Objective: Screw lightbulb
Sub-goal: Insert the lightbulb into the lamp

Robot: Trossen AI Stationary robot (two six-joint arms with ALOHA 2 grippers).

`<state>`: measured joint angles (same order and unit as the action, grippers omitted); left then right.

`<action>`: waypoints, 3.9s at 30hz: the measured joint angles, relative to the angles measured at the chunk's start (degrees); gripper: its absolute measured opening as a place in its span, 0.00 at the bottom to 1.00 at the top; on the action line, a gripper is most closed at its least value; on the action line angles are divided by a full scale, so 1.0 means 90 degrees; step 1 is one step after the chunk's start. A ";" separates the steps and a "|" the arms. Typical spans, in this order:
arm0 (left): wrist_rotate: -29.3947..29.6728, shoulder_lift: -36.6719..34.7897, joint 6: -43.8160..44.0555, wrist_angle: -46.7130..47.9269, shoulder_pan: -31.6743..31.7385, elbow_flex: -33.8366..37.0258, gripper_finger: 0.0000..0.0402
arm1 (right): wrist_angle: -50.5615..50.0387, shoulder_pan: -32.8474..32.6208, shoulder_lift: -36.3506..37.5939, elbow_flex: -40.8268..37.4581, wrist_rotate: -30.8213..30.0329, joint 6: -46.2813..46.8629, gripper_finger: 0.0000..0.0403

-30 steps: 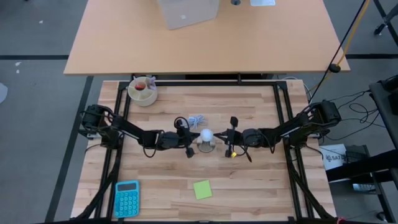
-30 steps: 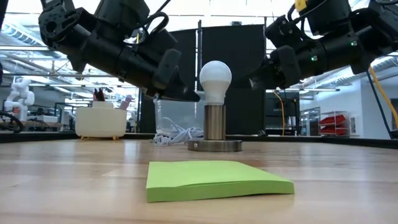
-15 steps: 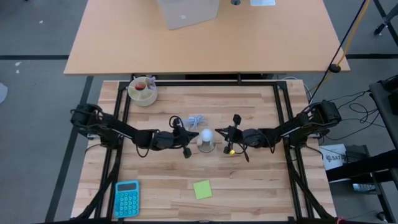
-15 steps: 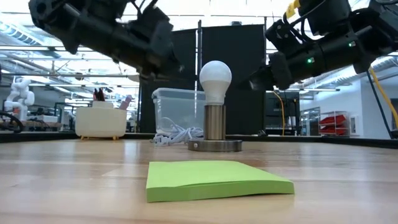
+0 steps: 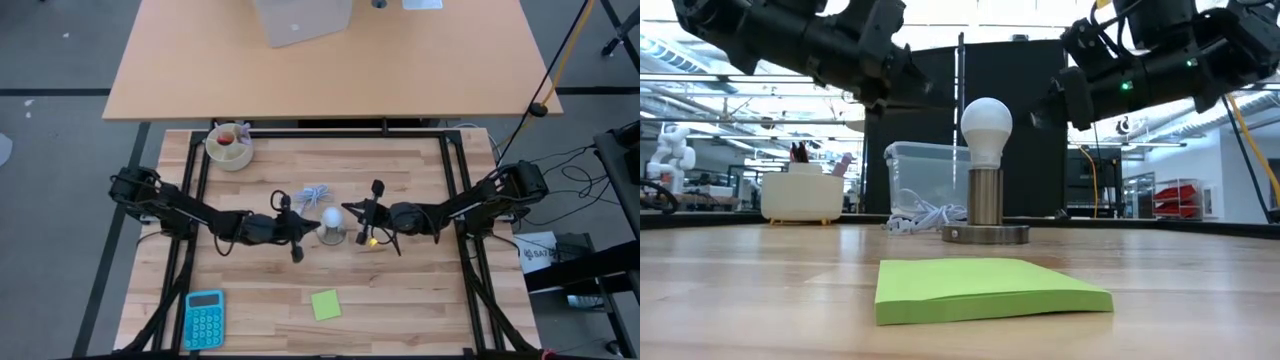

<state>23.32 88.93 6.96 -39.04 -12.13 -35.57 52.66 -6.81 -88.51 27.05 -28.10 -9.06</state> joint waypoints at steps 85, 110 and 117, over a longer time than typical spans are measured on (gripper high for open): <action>-0.0559 0.0099 0.0364 0.0104 0.0085 0.0000 0.00 | -0.0999 -0.0354 0.0000 0.0262 -0.0393 -0.0133 0.00; 0.0122 0.0082 0.0724 0.0493 0.0330 0.0000 0.00 | -0.0873 -0.0664 0.0012 0.0264 0.0225 -0.0622 0.00; 0.0807 0.0099 0.0862 0.0874 0.0322 0.0000 0.00 | -0.1065 -0.0920 0.0000 0.0264 0.0523 -0.0548 0.00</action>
<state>30.59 89.82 14.72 -31.17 -9.23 -35.57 43.07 -15.09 -88.51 29.43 -23.39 -13.99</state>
